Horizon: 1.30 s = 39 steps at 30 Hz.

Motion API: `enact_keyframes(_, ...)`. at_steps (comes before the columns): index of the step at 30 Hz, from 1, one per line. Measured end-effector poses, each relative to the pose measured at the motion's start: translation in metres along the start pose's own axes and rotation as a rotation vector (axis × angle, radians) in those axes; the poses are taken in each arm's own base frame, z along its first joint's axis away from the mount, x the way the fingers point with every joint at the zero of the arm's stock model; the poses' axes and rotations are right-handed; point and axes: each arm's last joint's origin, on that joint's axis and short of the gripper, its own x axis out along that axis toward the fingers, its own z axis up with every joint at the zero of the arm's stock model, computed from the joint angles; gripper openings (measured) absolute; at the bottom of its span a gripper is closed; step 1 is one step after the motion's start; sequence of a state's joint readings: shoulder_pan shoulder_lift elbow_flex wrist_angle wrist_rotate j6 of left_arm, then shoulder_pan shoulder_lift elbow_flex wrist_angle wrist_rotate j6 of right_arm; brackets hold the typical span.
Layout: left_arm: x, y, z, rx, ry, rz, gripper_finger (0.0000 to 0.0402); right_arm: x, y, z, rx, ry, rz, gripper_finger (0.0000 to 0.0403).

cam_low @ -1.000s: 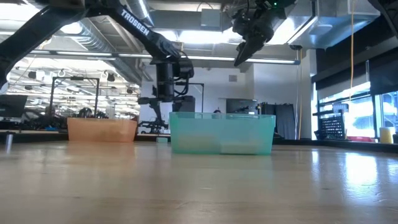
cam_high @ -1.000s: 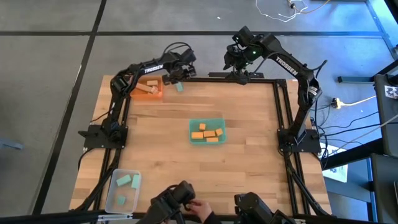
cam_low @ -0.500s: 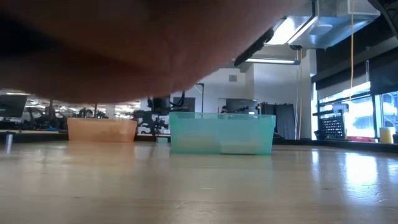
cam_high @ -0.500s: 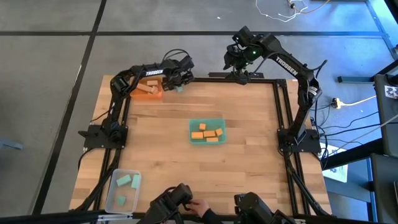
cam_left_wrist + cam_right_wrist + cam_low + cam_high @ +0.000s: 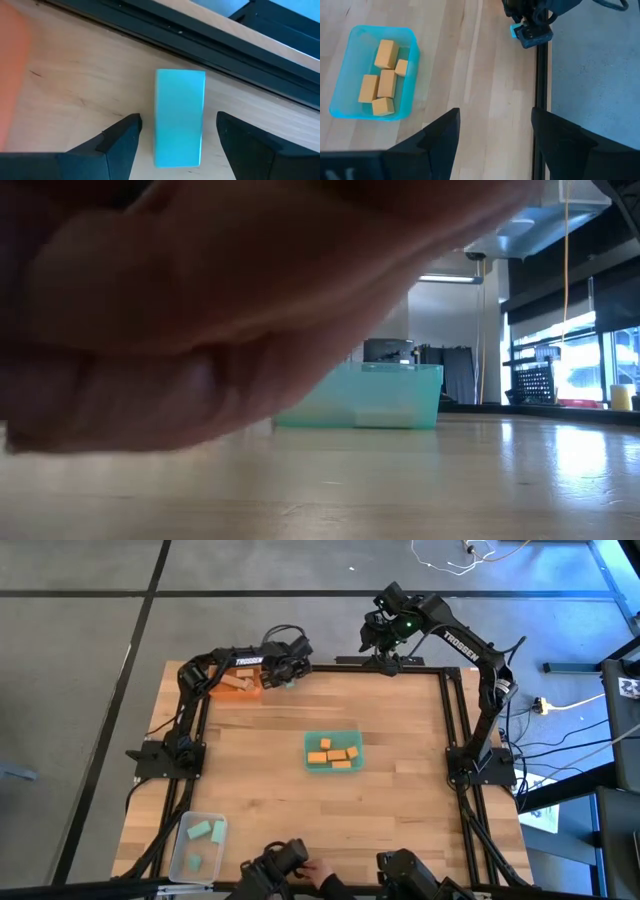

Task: Sort & place blocks by color
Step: Put the light blue block into the transparent bin

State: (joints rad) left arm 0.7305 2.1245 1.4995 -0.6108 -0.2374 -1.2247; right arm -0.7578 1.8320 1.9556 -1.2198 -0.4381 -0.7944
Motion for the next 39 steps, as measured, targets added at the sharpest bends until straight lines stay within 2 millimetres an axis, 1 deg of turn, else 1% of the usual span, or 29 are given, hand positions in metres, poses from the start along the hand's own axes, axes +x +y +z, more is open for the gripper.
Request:
enact_keyframes(6, -0.0011, -0.003, -0.0056, 0.046, -0.041, 0.0, 0.0254, 0.0, 0.0, 0.0, 0.0, 0.0, 0.0, 0.0245)
enact_keyframes(11, -0.0007, -0.0045, -0.0055, 0.085, -0.046, -0.013, 0.0254, -0.0001, -0.0001, -0.0001, 0.0, 0.0, 0.0, 0.0245)
enact_keyframes(14, -0.0006, -0.0058, -0.005, 0.078, -0.044, -0.029, 0.0254, 0.0, 0.0, 0.0, 0.0, 0.0, 0.0, 0.0245)
enact_keyframes(17, -0.0005, -0.006, -0.0045, 0.033, -0.037, -0.035, 0.0254, 0.0, -0.0001, -0.0001, 0.0, 0.0, 0.0, 0.0245)
enact_keyframes(24, -0.0003, -0.0058, -0.0044, 0.064, -0.021, -0.039, 0.0249, 0.0, 0.0, 0.0, 0.0, 0.0, 0.0, 0.0245)
enact_keyframes(29, -0.0003, -0.0051, -0.0045, 0.056, -0.016, -0.034, 0.0221, 0.0, 0.0, 0.0, 0.0, 0.0, 0.0, 0.0245)
enact_keyframes(39, -0.0004, -0.0038, -0.0057, 0.076, -0.008, -0.019, 0.0138, 0.0, 0.0, 0.0, 0.0, 0.0, 0.0, 0.0245)
